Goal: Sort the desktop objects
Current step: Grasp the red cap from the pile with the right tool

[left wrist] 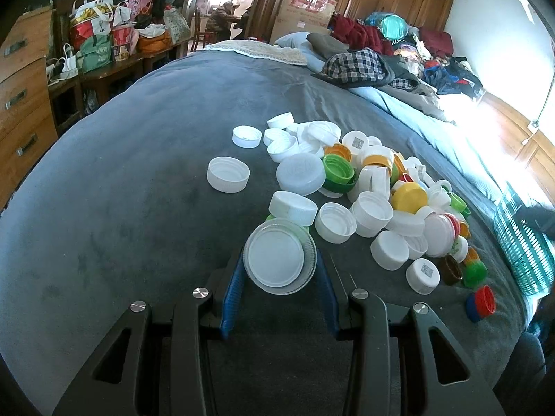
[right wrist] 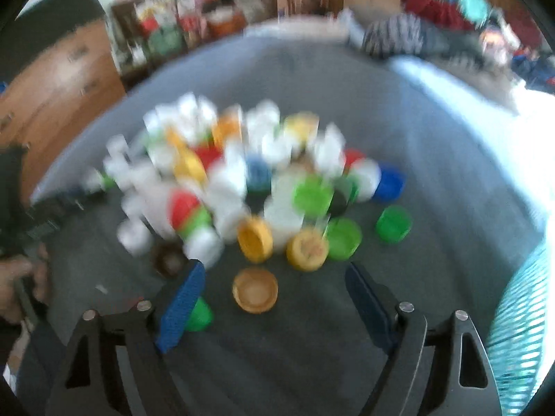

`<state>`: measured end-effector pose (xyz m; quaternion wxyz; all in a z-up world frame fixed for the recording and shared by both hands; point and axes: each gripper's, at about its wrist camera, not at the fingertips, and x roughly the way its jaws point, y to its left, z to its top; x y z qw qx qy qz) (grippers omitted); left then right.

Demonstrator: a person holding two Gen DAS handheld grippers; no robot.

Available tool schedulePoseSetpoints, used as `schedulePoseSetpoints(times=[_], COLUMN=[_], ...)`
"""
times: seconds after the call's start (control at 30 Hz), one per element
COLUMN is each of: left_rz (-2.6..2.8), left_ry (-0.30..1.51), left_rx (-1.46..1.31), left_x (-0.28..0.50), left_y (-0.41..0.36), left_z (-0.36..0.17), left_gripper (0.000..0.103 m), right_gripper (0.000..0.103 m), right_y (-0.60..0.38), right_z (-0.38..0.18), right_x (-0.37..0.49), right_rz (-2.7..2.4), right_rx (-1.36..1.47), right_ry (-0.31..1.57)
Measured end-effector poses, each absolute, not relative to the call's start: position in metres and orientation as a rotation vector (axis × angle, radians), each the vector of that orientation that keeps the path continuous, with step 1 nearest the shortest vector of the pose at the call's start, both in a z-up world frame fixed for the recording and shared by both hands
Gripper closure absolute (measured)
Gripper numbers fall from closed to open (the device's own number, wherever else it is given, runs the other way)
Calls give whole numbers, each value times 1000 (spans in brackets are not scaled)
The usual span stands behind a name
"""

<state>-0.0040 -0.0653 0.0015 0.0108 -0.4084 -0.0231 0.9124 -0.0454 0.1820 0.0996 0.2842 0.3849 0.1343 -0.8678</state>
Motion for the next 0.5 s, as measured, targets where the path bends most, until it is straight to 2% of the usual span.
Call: schedulePoseSetpoints(times=[0.03, 0.07, 0.13, 0.23, 0.33, 0.43, 0.5], left_rz=[2847, 2845, 2845, 2845, 2839, 2835, 2834], left_ry=[-74, -75, -75, -75, -78, -80, -83], left_rx=[-1274, -1277, -1280, -1282, -1292, -1302, -1302], left_x=[-4, -4, -4, -4, -5, -5, -5], left_y=[-66, -66, -66, -67, -69, -69, -70], left_z=[1, 1, 1, 1, 0, 0, -1], left_gripper=[68, 68, 68, 68, 68, 68, 68], right_gripper=[15, 0, 0, 0, 3, 15, 18], right_y=[188, 195, 205, 219, 237, 255, 262], right_z=[123, 143, 159, 139, 113, 89, 74], right_x=[-33, -17, 2, -6, -3, 1, 7], right_rz=[-2388, -2458, -2534, -2458, -2466, -2436, -2419], right_rx=[900, 764, 632, 868, 968, 1069, 1106], right_ry=[360, 372, 386, 312, 292, 224, 208])
